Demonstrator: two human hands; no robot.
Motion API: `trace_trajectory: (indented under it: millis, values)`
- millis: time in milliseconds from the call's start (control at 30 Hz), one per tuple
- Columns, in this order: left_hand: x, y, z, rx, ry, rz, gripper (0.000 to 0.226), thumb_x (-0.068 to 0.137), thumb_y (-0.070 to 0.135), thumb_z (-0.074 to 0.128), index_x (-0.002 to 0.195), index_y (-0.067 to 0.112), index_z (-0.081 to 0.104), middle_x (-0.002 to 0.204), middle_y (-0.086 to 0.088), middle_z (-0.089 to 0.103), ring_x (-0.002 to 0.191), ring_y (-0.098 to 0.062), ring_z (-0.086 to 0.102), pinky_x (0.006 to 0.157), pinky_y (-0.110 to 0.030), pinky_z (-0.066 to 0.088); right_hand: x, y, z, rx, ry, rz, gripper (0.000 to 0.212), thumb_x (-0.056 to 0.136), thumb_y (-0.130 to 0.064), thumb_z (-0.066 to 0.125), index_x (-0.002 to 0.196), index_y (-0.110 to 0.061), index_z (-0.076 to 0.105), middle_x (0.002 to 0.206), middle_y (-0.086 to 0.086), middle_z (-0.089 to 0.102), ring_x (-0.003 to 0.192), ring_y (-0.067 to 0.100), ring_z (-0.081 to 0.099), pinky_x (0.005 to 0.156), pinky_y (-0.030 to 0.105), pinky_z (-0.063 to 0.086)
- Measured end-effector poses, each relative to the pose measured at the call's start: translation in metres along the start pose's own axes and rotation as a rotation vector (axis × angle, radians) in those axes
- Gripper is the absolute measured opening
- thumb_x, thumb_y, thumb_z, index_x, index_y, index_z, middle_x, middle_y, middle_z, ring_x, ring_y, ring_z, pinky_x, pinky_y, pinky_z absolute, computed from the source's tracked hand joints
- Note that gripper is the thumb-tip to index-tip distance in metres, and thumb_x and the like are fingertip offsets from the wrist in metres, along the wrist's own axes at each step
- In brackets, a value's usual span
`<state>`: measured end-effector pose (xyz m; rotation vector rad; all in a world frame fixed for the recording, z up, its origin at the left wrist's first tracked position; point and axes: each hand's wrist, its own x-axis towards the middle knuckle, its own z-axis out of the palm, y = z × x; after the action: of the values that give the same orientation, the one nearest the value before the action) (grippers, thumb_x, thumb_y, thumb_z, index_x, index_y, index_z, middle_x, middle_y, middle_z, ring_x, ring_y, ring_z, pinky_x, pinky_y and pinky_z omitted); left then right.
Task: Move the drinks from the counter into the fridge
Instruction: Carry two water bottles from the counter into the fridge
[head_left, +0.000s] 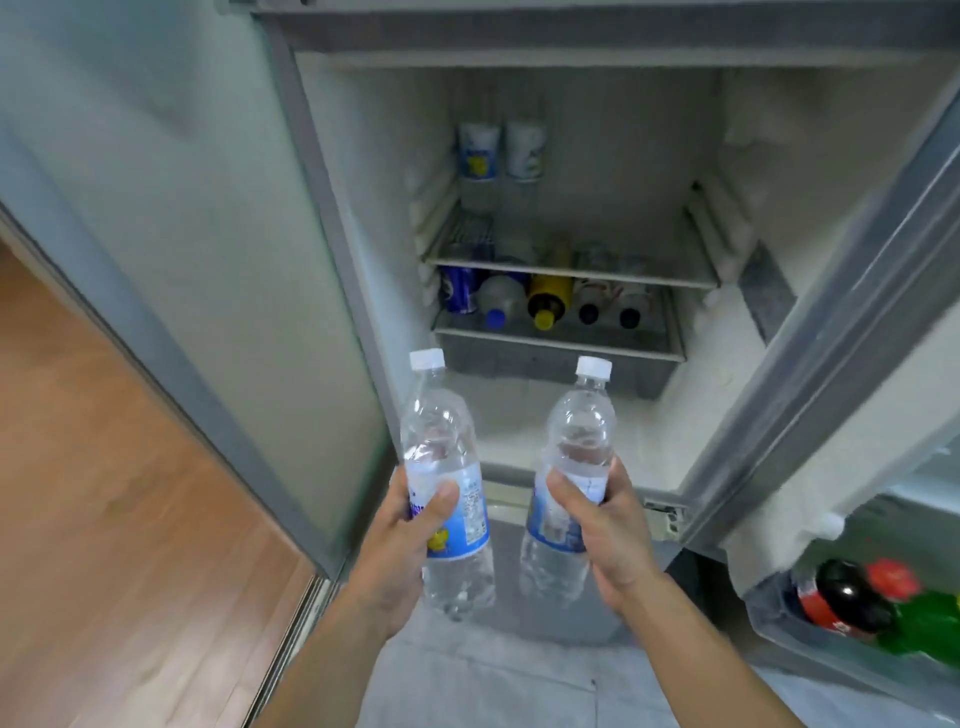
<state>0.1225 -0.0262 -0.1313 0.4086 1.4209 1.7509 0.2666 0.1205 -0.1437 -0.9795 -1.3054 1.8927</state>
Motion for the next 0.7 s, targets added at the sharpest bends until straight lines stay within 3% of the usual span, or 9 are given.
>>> trace_trajectory:
  millis: [67, 200, 400, 567, 633, 700]
  values:
    - [0.029, 0.019, 0.014, 0.019, -0.037, 0.046, 0.055, 0.068, 0.034, 0.085, 0.119, 0.032, 0.064, 0.118, -0.006, 0.071, 0.105, -0.021, 0.069, 0.084, -0.037, 0.055, 0.027, -0.016, 0.001, 0.007, 0.025, -0.071, 0.039, 0.073, -0.026, 0.084, 0.105, -0.035, 0.064, 0.101, -0.005, 0.076, 0.092, 0.015, 0.074, 0.069, 0.027, 0.058]
    - [0.087, 0.06, 0.043, 0.121, -0.092, 0.194, 0.058, 0.074, 0.027, 0.08, 0.126, 0.029, 0.055, 0.119, -0.002, 0.07, 0.111, -0.021, 0.066, 0.095, -0.039, 0.052, 0.077, -0.056, 0.01, 0.012, 0.096, -0.232, 0.037, 0.077, -0.018, 0.083, 0.097, -0.042, 0.063, 0.1, -0.008, 0.075, 0.091, 0.012, 0.073, 0.073, 0.029, 0.059]
    - [0.167, 0.119, 0.08, 0.21, -0.102, 0.375, 0.044, 0.081, 0.022, 0.074, 0.119, 0.032, 0.054, 0.108, 0.007, 0.073, 0.101, -0.011, 0.07, 0.08, -0.022, 0.057, 0.143, -0.127, 0.033, 0.058, 0.145, -0.397, 0.04, 0.076, -0.013, 0.084, 0.106, -0.028, 0.062, 0.101, -0.004, 0.076, 0.095, 0.016, 0.073, 0.082, 0.036, 0.059]
    - [0.23, 0.151, 0.116, 0.196, -0.044, 0.454, 0.053, 0.08, 0.026, 0.077, 0.128, 0.02, 0.053, 0.115, 0.001, 0.07, 0.106, -0.017, 0.068, 0.086, -0.031, 0.056, 0.191, -0.173, 0.042, 0.068, 0.176, -0.481, 0.044, 0.078, -0.009, 0.082, 0.117, -0.018, 0.062, 0.104, -0.005, 0.074, 0.098, 0.013, 0.072, 0.086, 0.033, 0.058]
    - [0.25, 0.158, 0.13, 0.174, -0.05, 0.468, 0.045, 0.082, 0.024, 0.077, 0.121, 0.025, 0.055, 0.111, 0.007, 0.069, 0.101, -0.007, 0.068, 0.079, -0.024, 0.057, 0.209, -0.184, 0.042, 0.034, 0.173, -0.492, 0.045, 0.079, -0.012, 0.081, 0.119, -0.014, 0.06, 0.107, -0.001, 0.073, 0.1, 0.014, 0.072, 0.085, 0.033, 0.059]
    - [0.269, 0.166, 0.144, 0.214, -0.034, 0.513, 0.035, 0.086, 0.021, 0.074, 0.112, 0.033, 0.055, 0.101, 0.019, 0.065, 0.087, 0.01, 0.066, 0.065, -0.007, 0.052, 0.226, -0.194, 0.042, -0.015, 0.178, -0.489, 0.048, 0.081, -0.015, 0.08, 0.123, -0.012, 0.058, 0.112, 0.004, 0.072, 0.102, 0.016, 0.071, 0.087, 0.036, 0.059]
